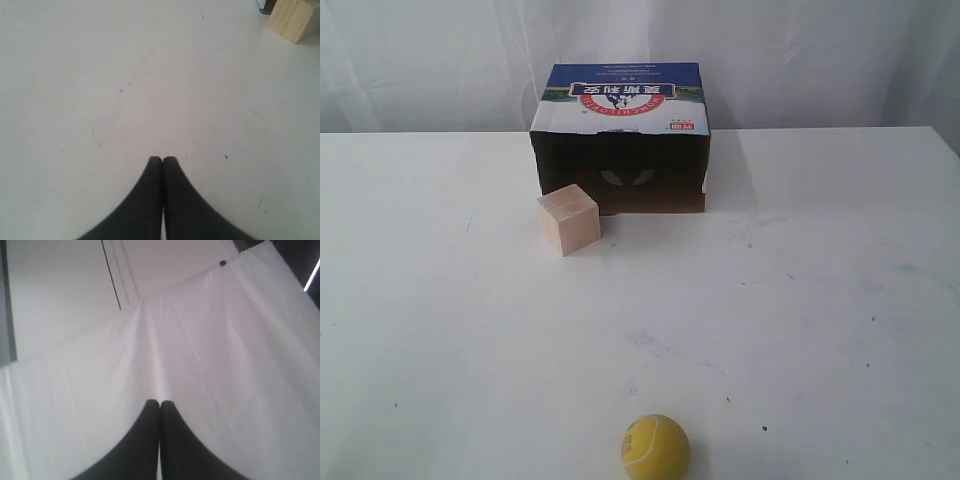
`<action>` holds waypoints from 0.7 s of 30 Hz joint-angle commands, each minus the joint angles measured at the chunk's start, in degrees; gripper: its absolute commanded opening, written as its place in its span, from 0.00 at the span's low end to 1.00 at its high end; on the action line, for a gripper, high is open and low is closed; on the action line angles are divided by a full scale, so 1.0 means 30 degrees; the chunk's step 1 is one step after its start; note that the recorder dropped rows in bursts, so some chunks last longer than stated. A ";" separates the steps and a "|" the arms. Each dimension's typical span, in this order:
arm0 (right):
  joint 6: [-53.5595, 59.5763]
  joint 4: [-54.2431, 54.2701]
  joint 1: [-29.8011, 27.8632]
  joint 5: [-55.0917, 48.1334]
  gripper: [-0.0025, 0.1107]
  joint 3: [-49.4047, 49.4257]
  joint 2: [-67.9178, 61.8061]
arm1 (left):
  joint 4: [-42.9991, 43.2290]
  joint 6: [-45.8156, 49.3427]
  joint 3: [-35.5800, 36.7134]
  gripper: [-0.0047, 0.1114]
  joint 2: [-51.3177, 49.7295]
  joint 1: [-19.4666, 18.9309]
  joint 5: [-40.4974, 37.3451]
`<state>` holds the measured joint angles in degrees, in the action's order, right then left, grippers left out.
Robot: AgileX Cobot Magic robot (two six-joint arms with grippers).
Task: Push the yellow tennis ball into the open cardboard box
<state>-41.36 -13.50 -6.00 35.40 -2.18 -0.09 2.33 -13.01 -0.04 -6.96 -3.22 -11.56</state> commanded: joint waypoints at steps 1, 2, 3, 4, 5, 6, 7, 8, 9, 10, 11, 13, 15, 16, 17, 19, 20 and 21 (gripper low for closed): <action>-0.0590 0.0546 0.0087 0.1177 0.02 -0.3556 -0.1952 | -0.0013 -0.0017 0.0015 0.04 0.0091 -0.0030 -0.0069; 0.1004 0.0826 0.0087 0.1734 0.02 -0.5149 -0.3100 | -0.0013 -0.0017 0.0015 0.04 0.0091 -0.0030 -0.0069; 0.2344 0.0788 0.0087 0.2048 0.02 -0.6582 -0.4219 | -0.0013 -0.0017 0.0015 0.04 0.0091 -0.0030 -0.0069; 0.3328 0.0444 0.0087 0.1915 0.02 -0.8490 -0.5822 | -0.0013 -0.0017 0.0015 0.04 0.0091 -0.0030 -0.0069; 0.3854 -0.0389 0.0087 0.1031 0.02 -1.0410 -0.7632 | -0.0013 -0.0017 0.0015 0.04 0.0091 -0.0030 -0.0069; 0.3904 -0.1307 0.0087 -0.0581 0.02 -1.2290 -0.9646 | -0.0013 -0.0017 0.0015 0.04 0.0091 -0.0030 -0.0069; 0.3564 -0.3940 0.0087 -0.5221 0.02 -1.5740 -1.3916 | -0.0013 -0.0017 0.0015 0.04 0.0091 -0.0030 -0.0069; 0.3031 -0.4956 0.0087 -0.7283 0.02 -1.6902 -1.5530 | -0.0013 -0.0017 0.0015 0.04 0.0091 -0.0030 -0.0069; 0.2213 -0.5282 0.0087 -0.9771 0.02 -1.8127 -1.7485 | -0.0013 -0.0017 0.0015 0.04 0.0091 -0.0030 -0.0069; 0.1425 -0.5236 0.0087 -1.2122 0.02 -1.9170 -1.9204 | -0.0013 -0.0017 0.0015 0.04 0.0091 -0.0030 -0.0069; 0.0869 -0.5138 0.0087 -1.4032 0.02 -1.9858 -2.0409 | -0.0013 -0.0017 0.0015 0.04 0.0091 -0.0030 -0.0069; 0.0635 -0.4504 0.0087 -1.9036 0.02 -2.1164 -2.2861 | -0.0013 -0.0017 0.0015 0.04 0.0091 -0.0030 -0.0069; 0.0683 -0.4468 0.0087 -2.3554 0.02 -2.1803 -2.4449 | -0.0013 -0.0017 0.0015 0.04 0.0091 -0.0030 -0.0069; 0.0778 -0.4468 0.0087 -2.6896 0.02 -2.1963 -2.5781 | -0.0013 -0.0014 0.0015 0.04 0.0091 -0.0030 -0.0104; 0.0815 -0.4652 0.0087 -2.8331 0.02 -2.1868 -2.6313 | -0.0013 -0.0014 0.0015 0.04 0.0091 -0.0030 -0.0104; 0.2835 -0.4923 0.0087 -3.1521 0.02 -2.1836 -2.7652 | -0.0013 -0.0014 0.0015 0.04 0.0091 -0.0030 -0.0104; 0.5552 -0.4556 0.0087 -3.2798 0.02 -2.1836 -2.8253 | -0.0013 -0.0014 0.0015 0.04 0.0091 -0.0030 -0.0104; 0.6577 -0.4019 0.0087 -3.2985 0.02 -2.1836 -2.8372 | -0.0013 -0.0014 0.0015 0.04 0.0091 -0.0030 -0.0104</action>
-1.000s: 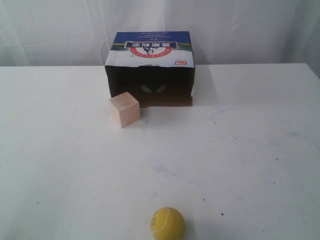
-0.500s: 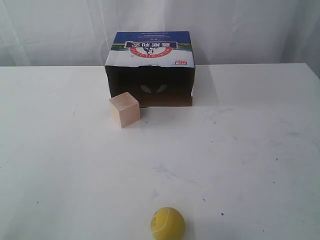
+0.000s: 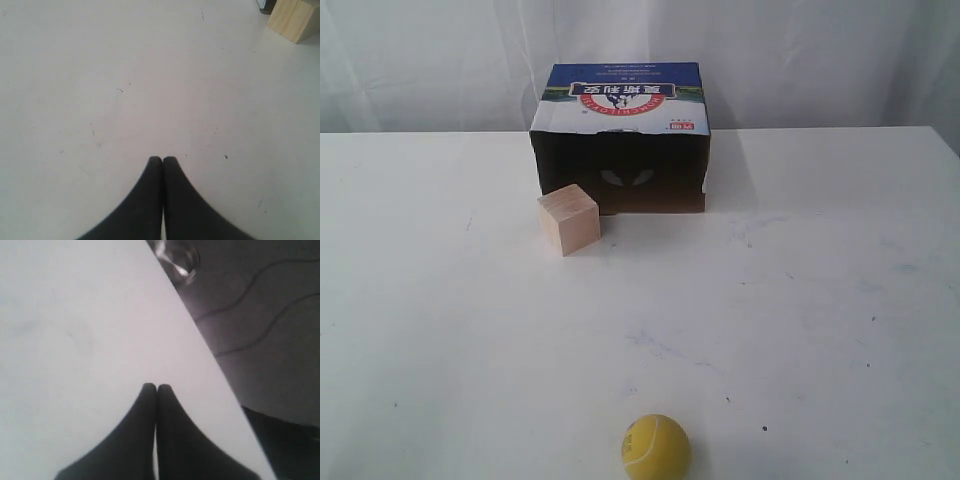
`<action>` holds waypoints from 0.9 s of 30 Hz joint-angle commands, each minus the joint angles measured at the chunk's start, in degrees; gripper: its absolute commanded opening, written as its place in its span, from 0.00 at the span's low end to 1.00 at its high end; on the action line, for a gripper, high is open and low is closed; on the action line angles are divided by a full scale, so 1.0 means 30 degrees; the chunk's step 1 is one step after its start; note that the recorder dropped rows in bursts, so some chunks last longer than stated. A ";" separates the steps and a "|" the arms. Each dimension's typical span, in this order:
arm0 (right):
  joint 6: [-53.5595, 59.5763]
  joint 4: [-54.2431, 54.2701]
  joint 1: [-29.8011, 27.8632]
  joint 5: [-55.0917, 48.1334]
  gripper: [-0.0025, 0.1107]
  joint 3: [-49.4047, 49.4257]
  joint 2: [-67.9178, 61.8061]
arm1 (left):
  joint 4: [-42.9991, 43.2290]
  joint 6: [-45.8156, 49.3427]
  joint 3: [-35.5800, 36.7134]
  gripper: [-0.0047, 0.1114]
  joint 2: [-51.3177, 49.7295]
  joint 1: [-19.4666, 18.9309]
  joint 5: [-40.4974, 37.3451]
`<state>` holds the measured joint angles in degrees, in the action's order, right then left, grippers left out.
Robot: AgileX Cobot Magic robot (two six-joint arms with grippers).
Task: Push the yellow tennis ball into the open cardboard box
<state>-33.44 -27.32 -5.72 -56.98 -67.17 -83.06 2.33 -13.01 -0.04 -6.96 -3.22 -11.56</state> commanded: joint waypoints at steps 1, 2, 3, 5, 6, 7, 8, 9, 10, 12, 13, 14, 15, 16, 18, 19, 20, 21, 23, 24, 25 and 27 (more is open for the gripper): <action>0.6052 0.4063 0.0076 -0.2157 0.02 -0.0251 -0.0773 | -0.0013 -0.0014 0.0015 0.04 0.0091 -0.0030 -0.0104; 1.0066 0.9209 0.0274 -0.1838 0.02 -0.0251 -0.0690 | -0.0013 -0.0014 0.0015 0.04 0.0091 -0.0030 -0.0104; 1.2564 1.3106 0.0703 -0.1875 0.02 -0.0251 -0.0690 | -0.0013 -0.0014 0.0015 0.04 0.0091 -0.0030 -0.0104; 1.6432 1.8377 0.2349 -0.2856 0.02 -0.0251 -0.0910 | -0.0013 -0.0014 0.0015 0.04 0.0091 -0.0030 -0.0104; 1.6752 1.8866 0.3693 -0.3661 0.02 -0.0251 -0.1113 | -0.0013 -0.0014 0.0015 0.04 0.0091 -0.0030 -0.0104; 1.6752 1.8729 0.4884 -0.4179 0.02 -0.0251 -0.1208 | -0.0013 -0.0014 0.0015 0.04 0.0091 -0.0030 -0.0104; 1.6752 1.8592 0.6857 -0.4326 0.02 -0.0211 -0.1490 | -0.0013 -0.0014 0.0015 0.04 0.0091 -0.0030 -0.0104; 1.6786 1.8502 0.8050 -0.4326 0.02 -0.0062 -0.1589 | -0.0013 -0.0014 0.0015 0.04 0.0091 -0.0030 -0.0104; 1.6786 1.8023 1.0349 -0.4326 0.02 0.0211 -0.1582 | -0.0013 -0.0014 0.0015 0.04 0.0091 -0.0030 -0.0104; 1.6355 1.6630 1.2724 -0.3371 0.02 0.0526 -0.1582 | -0.0013 -0.0014 0.0015 0.04 0.0091 -0.0030 -0.0104; 1.6003 1.5911 1.3514 -0.2102 0.02 0.0688 -0.1582 | -0.0013 -0.0014 0.0015 0.04 0.0091 -0.0030 -0.0104; 1.5358 1.5055 1.4309 -0.0464 0.02 0.0936 -0.1582 | -0.0013 -0.0014 0.0015 0.04 0.0091 -0.0030 -0.0104; 1.4763 1.4436 1.4877 0.1135 0.02 0.1263 -0.1624 | -0.0013 -0.0014 0.0015 0.04 0.0091 -0.0030 -0.0104; 1.4563 1.4040 1.5225 0.2274 0.02 0.1561 -0.1720 | -0.0013 -0.0014 0.0015 0.04 0.0091 -0.0030 -0.0104; 1.4563 1.3415 1.5421 0.4775 0.02 0.1872 -0.2111 | -0.0013 -0.0014 0.0015 0.04 0.0091 -0.0030 -0.0104; 1.4563 1.3372 1.5421 0.5674 0.02 0.1872 -0.2256 | -0.0013 -0.0014 0.0015 0.04 0.0091 -0.0030 -0.0104; 1.4563 1.3372 1.5421 0.6458 0.02 0.1837 -0.2307 | -0.0013 -0.0014 0.0015 0.04 0.0091 -0.0030 -0.0104; 1.4268 1.3628 1.5421 0.6493 0.02 0.1742 -0.2307 | -0.0013 -0.0014 0.0015 0.04 0.0091 -0.0030 -0.0104; 1.4409 1.5220 1.5452 0.5124 0.02 0.1744 -0.2307 | -0.0013 -0.0014 0.0015 0.04 0.0091 -0.0030 -0.0104; 1.5402 1.6494 1.5628 0.3967 0.02 0.1835 -0.2336 | -0.0013 -0.0014 0.0015 0.04 0.0091 -0.0030 -0.0104; 1.6234 1.7745 1.5873 0.3159 0.02 0.2024 -0.2391 | -0.0013 -0.0014 0.0015 0.04 0.0091 -0.0030 -0.0104; 1.7533 1.9538 1.6700 0.2825 0.02 0.2775 -0.2440 | -0.0013 -0.0014 0.0015 0.04 0.0091 -0.0030 -0.0104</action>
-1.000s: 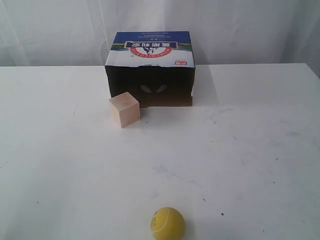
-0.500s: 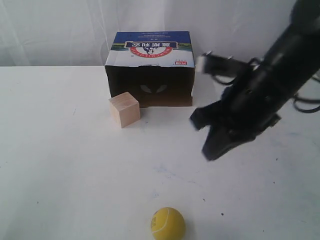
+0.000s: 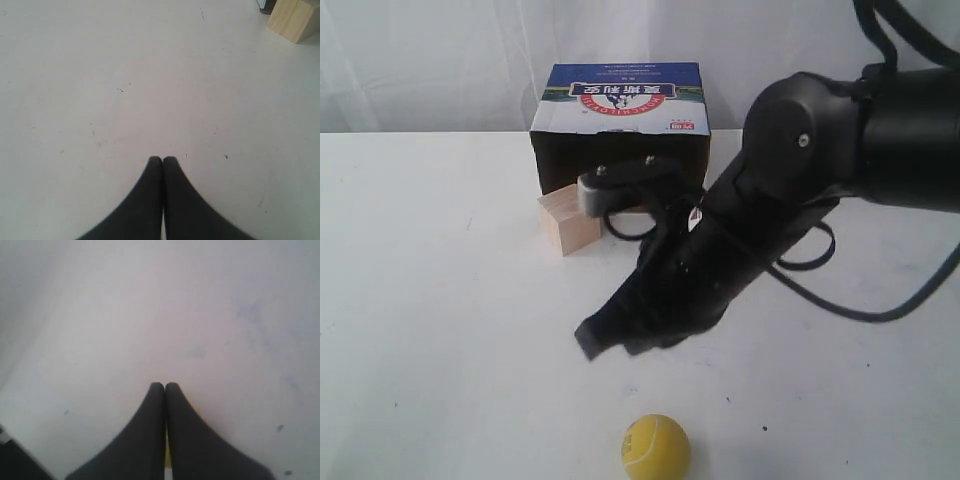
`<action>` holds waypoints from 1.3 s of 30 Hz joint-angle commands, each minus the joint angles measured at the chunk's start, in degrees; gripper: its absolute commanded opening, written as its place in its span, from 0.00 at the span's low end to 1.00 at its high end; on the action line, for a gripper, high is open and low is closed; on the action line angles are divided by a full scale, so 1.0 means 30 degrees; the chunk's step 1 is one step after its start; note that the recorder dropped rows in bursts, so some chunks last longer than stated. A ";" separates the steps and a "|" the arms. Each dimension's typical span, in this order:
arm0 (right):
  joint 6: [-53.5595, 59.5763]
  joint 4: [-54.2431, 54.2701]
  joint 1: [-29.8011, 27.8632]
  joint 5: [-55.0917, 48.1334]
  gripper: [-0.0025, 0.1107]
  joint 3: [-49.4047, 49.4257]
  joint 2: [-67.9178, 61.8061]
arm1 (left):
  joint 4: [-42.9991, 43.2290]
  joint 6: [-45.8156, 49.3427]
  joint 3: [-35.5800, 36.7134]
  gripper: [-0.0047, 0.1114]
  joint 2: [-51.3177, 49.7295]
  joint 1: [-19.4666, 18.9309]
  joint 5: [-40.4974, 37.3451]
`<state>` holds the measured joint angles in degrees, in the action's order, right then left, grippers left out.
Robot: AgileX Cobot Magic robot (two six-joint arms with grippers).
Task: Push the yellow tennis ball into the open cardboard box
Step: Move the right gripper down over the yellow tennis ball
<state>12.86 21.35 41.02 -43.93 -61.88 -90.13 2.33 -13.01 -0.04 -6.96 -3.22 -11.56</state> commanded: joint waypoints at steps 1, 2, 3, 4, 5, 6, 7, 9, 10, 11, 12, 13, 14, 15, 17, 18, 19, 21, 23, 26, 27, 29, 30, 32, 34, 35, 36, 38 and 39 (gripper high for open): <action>0.2208 0.3439 0.1569 -0.0989 0.02 0.1355 -0.0084 | -0.0013 -0.0014 0.0015 0.04 0.0091 -0.0030 -0.0104; 0.2108 0.3270 0.2203 -0.0076 0.02 0.1757 -0.0084 | -0.0013 -0.0014 0.0015 0.04 0.0091 -0.0030 -0.0104; 0.2046 0.3230 0.2526 0.0438 0.02 0.1965 -0.0084 | -0.0013 -0.0014 0.0015 0.04 0.0091 -0.0030 -0.0104; 0.1855 0.3230 0.2751 0.0810 0.02 0.2133 -0.0084 | -0.0013 -0.0014 0.0015 0.04 0.0091 -0.0030 -0.0104; 0.1486 0.3197 0.2933 0.1111 0.02 0.2339 -0.0084 | -0.0013 -0.0014 0.0015 0.04 0.0091 -0.0030 -0.0104; 0.1375 0.3206 0.2979 0.1158 0.02 0.2436 -0.0084 | -0.0013 -0.0014 0.0015 0.04 0.0091 -0.0030 -0.0104; 0.1160 0.3025 0.3027 0.1158 0.02 0.2590 -0.0131 | -0.0013 -0.0014 0.0015 0.04 0.0091 -0.0030 -0.0104; 0.0439 0.2120 0.3027 0.1343 0.02 0.2888 -0.0217 | -0.0013 -0.0014 0.0015 0.04 0.0091 -0.0030 -0.0104; -0.0100 0.1503 0.3027 0.1423 0.02 0.3007 -0.0311 | -0.0013 -0.0014 0.0015 0.04 0.0091 -0.0030 -0.0104; -0.0634 0.0871 0.3027 0.1468 0.02 0.3074 -0.0451 | -0.0013 -0.0014 0.0015 0.04 0.0091 -0.0030 -0.0104; -0.0963 0.0421 0.3027 0.1463 0.02 0.3101 -0.0582 | -0.0013 -0.0014 0.0015 0.04 0.0091 -0.0030 -0.0104; -0.1041 0.0244 0.3027 0.1407 0.02 0.3101 -0.0783 | -0.0013 -0.0014 0.0015 0.04 0.0091 -0.0030 -0.0104; -0.1008 0.0244 0.3027 0.1407 0.02 0.3101 -0.0981 | -0.0013 -0.0014 0.0015 0.04 0.0091 -0.0030 -0.0104; -0.1008 0.0244 0.3027 0.1534 0.02 0.3101 -0.1136 | -0.0013 -0.0014 0.0015 0.04 0.0091 -0.0030 -0.0104; -0.0958 0.0209 0.3027 0.1719 0.02 0.3101 -0.1526 | -0.0013 -0.0014 0.0015 0.04 0.0091 -0.0030 -0.0104; -0.0958 0.0107 0.3027 0.1754 0.02 0.3101 -0.1659 | -0.0013 -0.0014 0.0015 0.04 0.0091 -0.0030 -0.0104; -0.0958 -0.0165 0.3027 0.1754 0.02 0.3101 -0.1830 | -0.0013 -0.0014 0.0015 0.04 0.0091 -0.0030 -0.0104; -0.0958 -0.0704 0.3027 0.1647 0.02 0.3101 -0.2029 | -0.0013 -0.0014 0.0015 0.04 0.0091 -0.0030 -0.0104; -0.1040 -0.1391 0.3027 0.1611 0.02 0.3101 -0.2111 | -0.0013 -0.0014 0.0015 0.04 0.0091 -0.0030 -0.0104; -0.1732 -0.2518 0.3027 0.1765 0.02 0.3101 -0.2111 | -0.0013 -0.0014 0.0015 0.04 0.0091 -0.0030 -0.0104; -0.2077 -0.3080 0.3027 0.1811 0.02 0.3101 -0.2111 | -0.0013 -0.0014 0.0015 0.04 0.0091 -0.0030 -0.0104; -0.2826 -0.4246 0.3027 0.1874 0.02 0.3101 -0.2111 | -0.0013 -0.0014 0.0015 0.04 0.0091 -0.0030 -0.0104; -0.3278 -0.4940 0.3027 0.1854 0.02 0.3101 -0.2111 | -0.0013 -0.0014 0.0015 0.04 0.0091 -0.0030 -0.0104; -0.3921 -0.6043 0.3027 0.1854 0.02 0.3101 -0.2111 | -0.0013 -0.0014 0.0015 0.04 0.0091 -0.0030 -0.0104; -0.3977 -0.6586 0.3027 0.1854 0.02 0.3101 -0.2111 | -0.0013 -0.0014 0.0015 0.04 0.0091 -0.0030 -0.0104; -0.3977 -0.6776 0.3027 0.1887 0.02 0.3101 -0.2111 | -0.0013 -0.0014 0.0015 0.04 0.0091 -0.0030 -0.0104; -0.4017 -0.7117 0.3027 0.1930 0.02 0.3101 -0.2111 | -0.0013 -0.0014 0.0015 0.04 0.0091 -0.0030 -0.0104; -0.4007 -0.7434 0.3027 0.1973 0.02 0.3101 -0.2111 | -0.0013 -0.0014 0.0015 0.04 0.0091 -0.0030 -0.0104; -0.4007 -0.7626 0.3027 0.2022 0.02 0.3101 -0.2111 | -0.0013 -0.0014 0.0015 0.04 0.0091 -0.0030 -0.0104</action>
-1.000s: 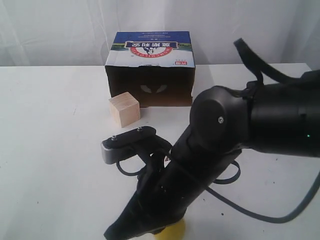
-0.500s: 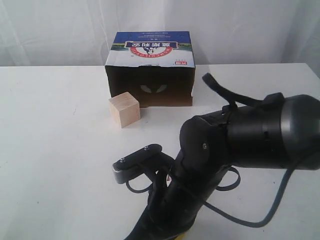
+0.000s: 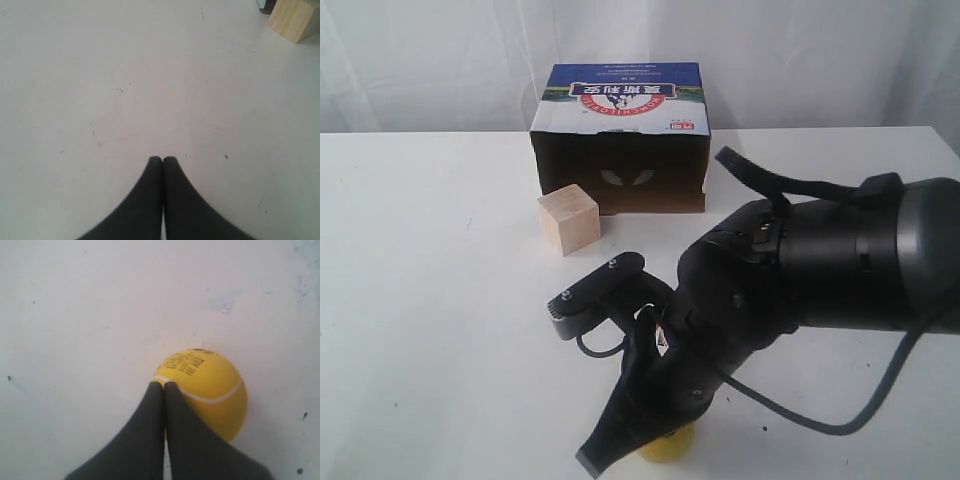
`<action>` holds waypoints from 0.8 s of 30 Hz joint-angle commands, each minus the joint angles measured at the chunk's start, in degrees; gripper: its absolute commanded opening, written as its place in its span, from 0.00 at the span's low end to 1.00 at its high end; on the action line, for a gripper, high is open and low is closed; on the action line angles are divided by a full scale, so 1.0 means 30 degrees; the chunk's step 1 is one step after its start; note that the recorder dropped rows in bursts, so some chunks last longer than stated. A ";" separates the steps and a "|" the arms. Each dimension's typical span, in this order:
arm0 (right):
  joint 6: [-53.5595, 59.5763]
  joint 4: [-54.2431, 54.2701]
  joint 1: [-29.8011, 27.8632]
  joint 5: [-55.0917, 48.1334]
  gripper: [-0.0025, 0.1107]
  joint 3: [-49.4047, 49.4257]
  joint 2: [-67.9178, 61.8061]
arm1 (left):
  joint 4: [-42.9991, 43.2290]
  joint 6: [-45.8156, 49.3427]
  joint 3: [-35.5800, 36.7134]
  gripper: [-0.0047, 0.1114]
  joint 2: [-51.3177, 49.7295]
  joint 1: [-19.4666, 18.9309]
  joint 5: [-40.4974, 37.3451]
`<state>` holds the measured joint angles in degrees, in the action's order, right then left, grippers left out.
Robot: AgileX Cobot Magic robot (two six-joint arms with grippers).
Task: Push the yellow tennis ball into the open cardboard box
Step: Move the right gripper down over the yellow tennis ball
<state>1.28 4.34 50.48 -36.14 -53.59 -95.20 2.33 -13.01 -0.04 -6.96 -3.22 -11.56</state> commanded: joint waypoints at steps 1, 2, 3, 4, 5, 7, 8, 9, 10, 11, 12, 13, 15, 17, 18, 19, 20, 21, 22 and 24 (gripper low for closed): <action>-0.0210 -0.2112 -0.0126 -0.0503 0.02 0.0338 -0.0421 | -0.0013 -0.0014 0.0015 0.04 0.0091 -0.0030 -0.0104; -0.0427 -0.2343 -0.0126 -0.0414 0.02 0.0338 -0.0421 | -0.0013 -0.0014 0.0015 0.04 0.0091 -0.0030 -0.0104; -0.0732 -0.2658 -0.0126 -0.0267 0.02 0.0338 -0.0421 | -0.0013 -0.0014 0.0015 0.04 0.0091 -0.0030 -0.0104; -0.1087 -0.3031 -0.0126 -0.0224 0.02 0.0338 -0.0421 | -0.0013 -0.0014 0.0015 0.04 0.0091 -0.0030 -0.0104; -0.1445 -0.3468 -0.0126 -0.0133 0.02 0.0338 -0.0421 | -0.0013 -0.0014 0.0015 0.04 0.0091 -0.0030 -0.0104; -0.2040 -0.4322 -0.0126 0.0060 0.02 0.0338 -0.0421 | -0.0013 -0.0014 0.0015 0.04 0.0091 -0.0030 -0.0104; -0.2292 -0.4709 -0.0126 0.0168 0.02 0.0338 -0.0421 | -0.0013 -0.0014 0.0015 0.04 0.0091 -0.0030 -0.0104; -0.2441 -0.4987 -0.0126 0.0287 0.02 0.0305 -0.0421 | -0.0013 -0.0014 0.0015 0.04 0.0091 -0.0030 -0.0104; -0.2526 -0.5180 -0.0126 0.0377 0.02 0.0304 -0.0421 | -0.0013 -0.0014 0.0015 0.04 0.0091 -0.0030 -0.0104; -0.2526 -0.5428 -0.0126 0.0561 0.02 0.0276 -0.0421 | -0.0013 -0.0014 0.0015 0.04 0.0091 -0.0030 -0.0104; -0.2526 -0.5781 -0.0126 0.0644 0.02 0.0264 -0.0421 | -0.0013 -0.0014 0.0015 0.04 0.0091 -0.0030 -0.0104; -0.2609 -0.5993 -0.0126 0.0682 0.02 0.0183 -0.0421 | -0.0013 -0.0014 0.0015 0.04 0.0091 -0.0030 -0.0104; -0.2609 -0.6434 -0.0126 0.0636 0.02 0.0055 -0.0421 | -0.0013 -0.0014 0.0015 0.04 0.0091 -0.0030 -0.0104; -0.2945 -0.6970 -0.0126 0.0636 0.02 -0.0079 -0.0421 | -0.0013 -0.0014 0.0015 0.04 0.0091 -0.0030 -0.0104; -0.3276 -0.7397 -0.0126 0.0636 0.02 -0.0158 -0.0421 | -0.0013 -0.0014 0.0015 0.04 0.0091 -0.0030 -0.0104; -0.3658 -0.7911 -0.0126 0.0636 0.02 -0.0227 -0.0421 | -0.0013 -0.0014 0.0015 0.04 0.0091 -0.0030 -0.0104; -0.3935 -0.8332 -0.0126 0.0636 0.02 -0.0325 -0.0421 | -0.0013 -0.0014 0.0015 0.04 0.0091 -0.0030 -0.0104; -0.4147 -0.8786 -0.0126 0.0636 0.02 -0.0400 -0.0421 | -0.0013 -0.0014 0.0015 0.04 0.0091 -0.0030 -0.0104; -0.4328 -0.9235 -0.0126 0.0636 0.02 -0.0498 -0.0421 | -0.0013 -0.0014 0.0015 0.04 0.0091 -0.0030 -0.0104; -0.4582 -0.9963 -0.0126 0.0589 0.02 -0.0717 -0.0421 | -0.0013 -0.0014 0.0015 0.04 0.0091 -0.0030 -0.0104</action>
<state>-10.95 -22.61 50.36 -33.51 -55.06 -96.25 2.33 -13.01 -0.04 -6.96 -3.22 -11.56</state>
